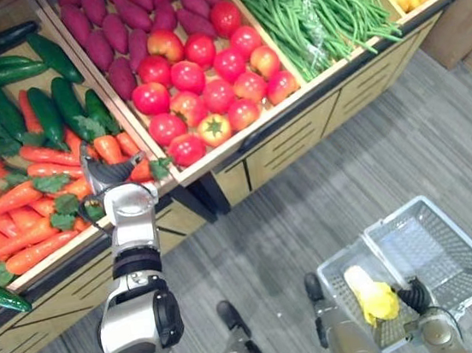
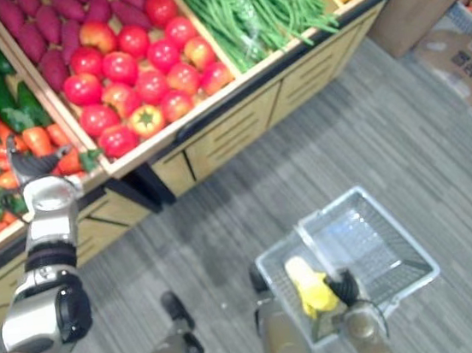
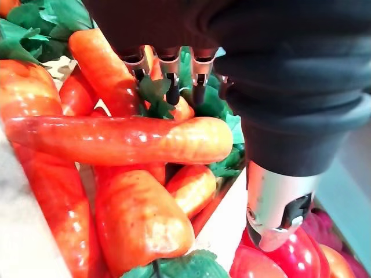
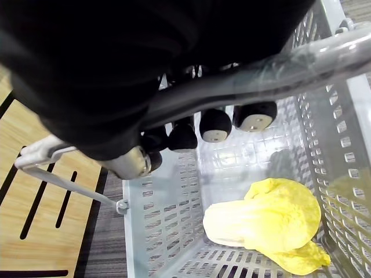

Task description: Pick vegetable in the basket

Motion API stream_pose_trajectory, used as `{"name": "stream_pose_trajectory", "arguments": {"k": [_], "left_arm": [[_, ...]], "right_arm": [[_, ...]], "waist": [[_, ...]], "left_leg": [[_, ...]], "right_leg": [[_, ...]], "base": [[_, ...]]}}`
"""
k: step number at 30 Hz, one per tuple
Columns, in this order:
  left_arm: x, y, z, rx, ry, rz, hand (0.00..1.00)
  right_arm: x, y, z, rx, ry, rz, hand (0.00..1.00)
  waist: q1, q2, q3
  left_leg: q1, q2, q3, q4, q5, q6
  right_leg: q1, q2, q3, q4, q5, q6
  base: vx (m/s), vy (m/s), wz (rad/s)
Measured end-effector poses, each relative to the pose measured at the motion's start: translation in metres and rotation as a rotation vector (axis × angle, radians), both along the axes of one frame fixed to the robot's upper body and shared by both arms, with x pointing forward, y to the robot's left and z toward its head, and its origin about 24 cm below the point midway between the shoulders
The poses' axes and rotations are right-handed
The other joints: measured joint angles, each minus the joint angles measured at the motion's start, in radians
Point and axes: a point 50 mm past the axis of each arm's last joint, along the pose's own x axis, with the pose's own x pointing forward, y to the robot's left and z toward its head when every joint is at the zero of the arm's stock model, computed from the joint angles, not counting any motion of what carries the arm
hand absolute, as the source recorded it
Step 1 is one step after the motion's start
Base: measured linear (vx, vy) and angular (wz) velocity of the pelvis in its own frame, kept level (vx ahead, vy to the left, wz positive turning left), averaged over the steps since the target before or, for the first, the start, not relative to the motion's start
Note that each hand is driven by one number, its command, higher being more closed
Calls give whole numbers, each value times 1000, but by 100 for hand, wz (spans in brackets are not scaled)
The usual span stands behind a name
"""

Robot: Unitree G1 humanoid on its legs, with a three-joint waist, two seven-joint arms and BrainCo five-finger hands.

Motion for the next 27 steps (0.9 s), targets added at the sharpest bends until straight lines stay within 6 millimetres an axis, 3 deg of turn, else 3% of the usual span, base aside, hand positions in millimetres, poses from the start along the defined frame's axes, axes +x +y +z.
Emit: {"name": "stream_pose_trajectory", "arguments": {"k": [16,27], "left_arm": [[-1,18,4,-61,1,49,0],[-3,28,2,33,98,13,0]], "right_arm": [[7,7,4,5,-31,39,100],[15,9,8,6,-57,55,100]], "waist": [[-21,-5,-3],[-21,-5,-3]], "left_leg": [[-12,5,63,1,2,3],[-10,15,74,1,6,5]], "right_leg": [[-44,14,44,-6,22,1],[-45,24,48,-14,26,-2]], "base": [[38,-17,-11],[23,-27,-2]]}}
